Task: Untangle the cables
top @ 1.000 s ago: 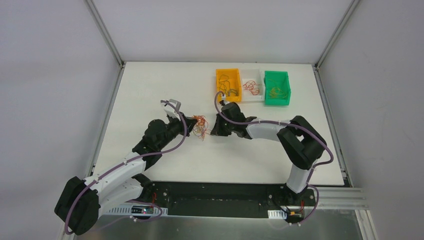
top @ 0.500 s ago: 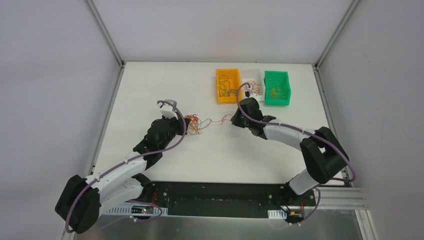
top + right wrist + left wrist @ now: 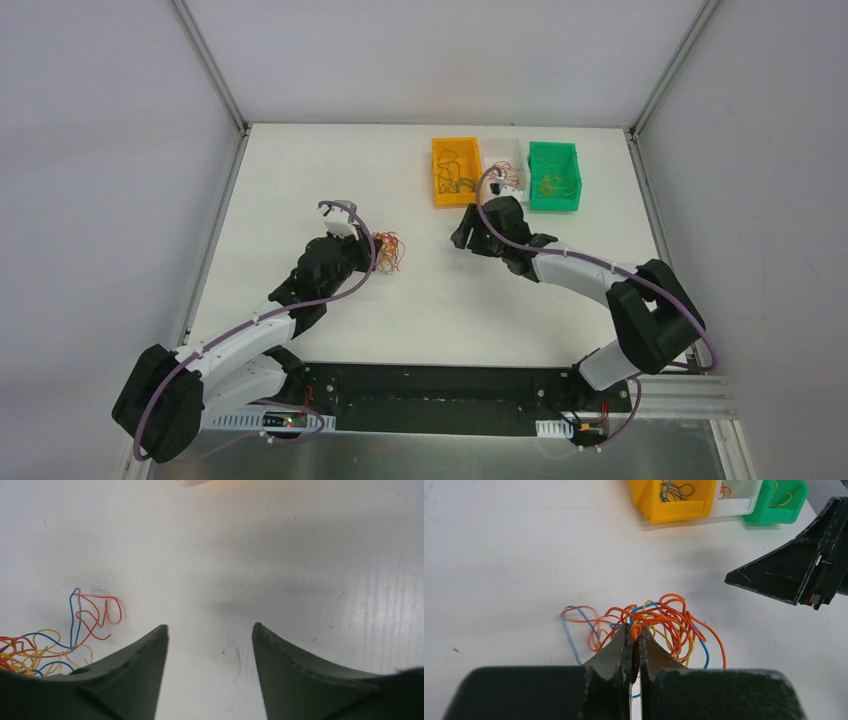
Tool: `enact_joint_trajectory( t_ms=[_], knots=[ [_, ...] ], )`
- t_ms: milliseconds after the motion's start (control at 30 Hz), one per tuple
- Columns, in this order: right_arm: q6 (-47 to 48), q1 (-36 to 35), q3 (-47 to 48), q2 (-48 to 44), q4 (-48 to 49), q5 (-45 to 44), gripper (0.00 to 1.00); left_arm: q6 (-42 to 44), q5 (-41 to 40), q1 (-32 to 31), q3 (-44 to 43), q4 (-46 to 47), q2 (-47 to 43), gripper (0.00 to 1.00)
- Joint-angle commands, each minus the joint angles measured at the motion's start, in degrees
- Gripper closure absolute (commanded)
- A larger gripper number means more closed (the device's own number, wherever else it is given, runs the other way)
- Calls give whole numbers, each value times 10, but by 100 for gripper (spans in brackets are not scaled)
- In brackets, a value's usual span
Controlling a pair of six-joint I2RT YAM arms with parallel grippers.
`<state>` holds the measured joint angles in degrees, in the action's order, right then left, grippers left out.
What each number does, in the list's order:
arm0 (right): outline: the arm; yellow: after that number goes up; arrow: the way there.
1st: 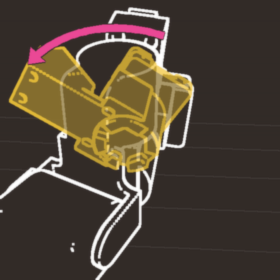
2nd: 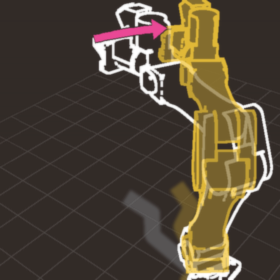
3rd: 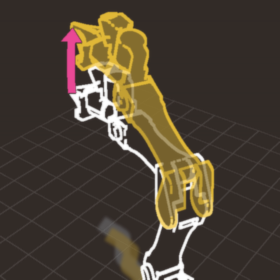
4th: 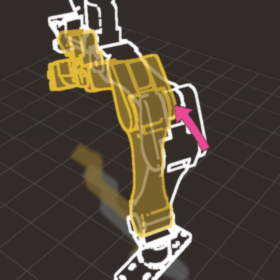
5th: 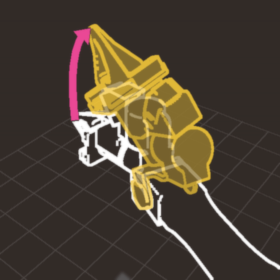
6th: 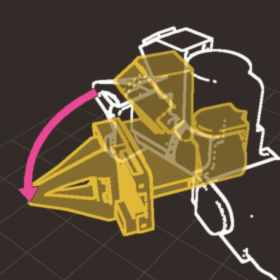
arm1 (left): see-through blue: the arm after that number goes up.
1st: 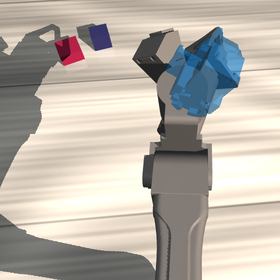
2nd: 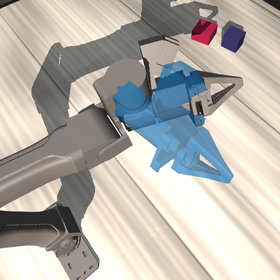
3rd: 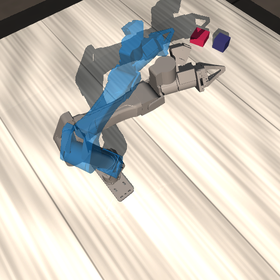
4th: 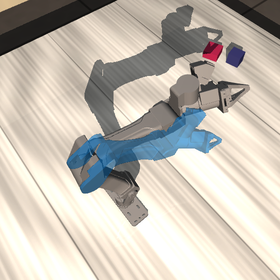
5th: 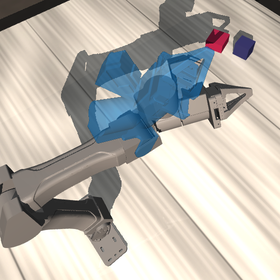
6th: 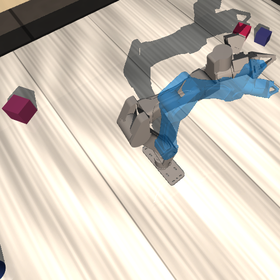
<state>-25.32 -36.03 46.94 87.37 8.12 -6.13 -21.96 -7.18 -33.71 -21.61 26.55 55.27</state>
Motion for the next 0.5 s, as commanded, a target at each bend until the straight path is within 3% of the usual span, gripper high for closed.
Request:
enact_joint_trajectory(
  t_ms=[0, 133, 167, 333, 400, 467],
  knots=[
    [20, -7, -12, -13, 43, 16, 28, -4, 10, 0, -20, 12, -1, 100],
    [27, -10, -9, -26, 32, -19, 3, -4, 27, 0, -20, 11, -5, 100],
    [29, -10, -12, -33, 31, -32, 1, -2, 32, 0, -20, 12, -8, 100],
    [-6, -9, -29, -45, 69, -74, 1, 0, 24, 0, -13, 18, -17, 100],
    [-16, -5, -25, -18, 86, -2, 1, -1, 35, -1, -11, 20, -23, 100],
    [-13, -8, 9, 17, 42, 52, 5, 2, 38, -1, -9, 23, -22, 100]
  ],
)
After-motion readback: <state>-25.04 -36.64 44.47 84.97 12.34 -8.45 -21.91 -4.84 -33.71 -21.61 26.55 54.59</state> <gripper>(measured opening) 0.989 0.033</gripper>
